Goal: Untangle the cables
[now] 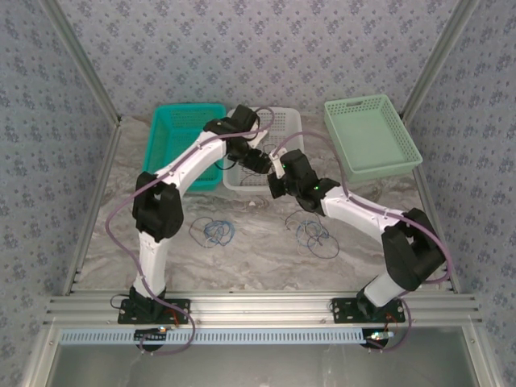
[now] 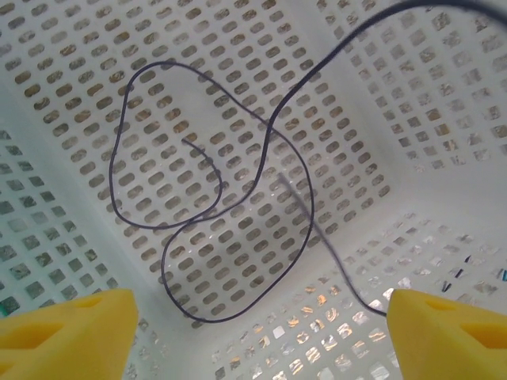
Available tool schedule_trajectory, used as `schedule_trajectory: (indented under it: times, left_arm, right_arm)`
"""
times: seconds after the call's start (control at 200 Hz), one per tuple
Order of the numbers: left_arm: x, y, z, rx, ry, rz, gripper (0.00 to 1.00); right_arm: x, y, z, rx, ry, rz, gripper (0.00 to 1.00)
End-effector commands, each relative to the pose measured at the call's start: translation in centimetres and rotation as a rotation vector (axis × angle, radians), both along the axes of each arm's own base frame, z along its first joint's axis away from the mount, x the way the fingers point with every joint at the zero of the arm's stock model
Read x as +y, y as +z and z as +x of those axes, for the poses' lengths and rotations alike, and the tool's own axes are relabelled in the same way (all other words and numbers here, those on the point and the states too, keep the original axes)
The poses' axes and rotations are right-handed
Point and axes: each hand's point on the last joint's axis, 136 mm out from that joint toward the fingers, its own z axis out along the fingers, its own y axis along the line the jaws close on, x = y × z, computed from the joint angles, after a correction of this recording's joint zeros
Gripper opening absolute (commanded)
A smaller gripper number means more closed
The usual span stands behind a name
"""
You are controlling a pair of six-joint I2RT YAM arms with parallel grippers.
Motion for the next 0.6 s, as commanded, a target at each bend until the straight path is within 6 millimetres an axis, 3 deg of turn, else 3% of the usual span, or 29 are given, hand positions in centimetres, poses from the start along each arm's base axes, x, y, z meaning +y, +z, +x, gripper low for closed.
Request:
schedule_trajectory:
  times: [0.0, 0.16, 0.185, 0.24, 0.34, 0.525, 0.55, 0.595]
  left_arm:
    - [0.5, 2.8, 0.0, -0.048, 0.002, -0.039, 0.83]
    - [0.4, 2.2, -0.9, -0.047, -0.038, 0.014, 0.86]
    - [0.6, 1.4, -1.3, -0.032, -0.039, 0.031, 0.86]
    - [0.9, 1.3, -1.5, -0.034, -0.032, 0.032, 0.87]
    - [1.2, 1.9, -1.6, -0.061, -0.005, 0.006, 0.89]
    - [3.3, 3.4, -1.6, -0.096, 0.096, -0.045, 0.93]
    - [3.7, 3.4, -1.6, -0.099, 0.110, -0.051, 0.94]
    - [4.4, 3.7, -1.8, -0.107, 0.132, -0.065, 0.94]
  right_arm:
    - [0.3, 3.5, -0.4, -0.026, 0.021, 0.031, 0.00]
    - [-0.6, 5.2, 0.5, 0.017, -0.010, 0.076, 0.00]
    - [-0.6, 6.6, 1.1, 0.006, -0.019, 0.092, 0.00]
    - [-1.3, 6.7, 1.9, 0.035, -0.033, 0.089, 0.01]
    - [-2.0, 5.2, 3.1, 0.131, -0.044, 0.049, 0.04]
    - [-2.7, 1.2, 4.0, 0.303, -0.055, -0.005, 0.22]
    - [-2.6, 0.9, 4.1, 0.311, -0.055, -0.006, 0.26]
    - [-2.7, 0.6, 4.2, 0.319, -0.057, -0.014, 0.43]
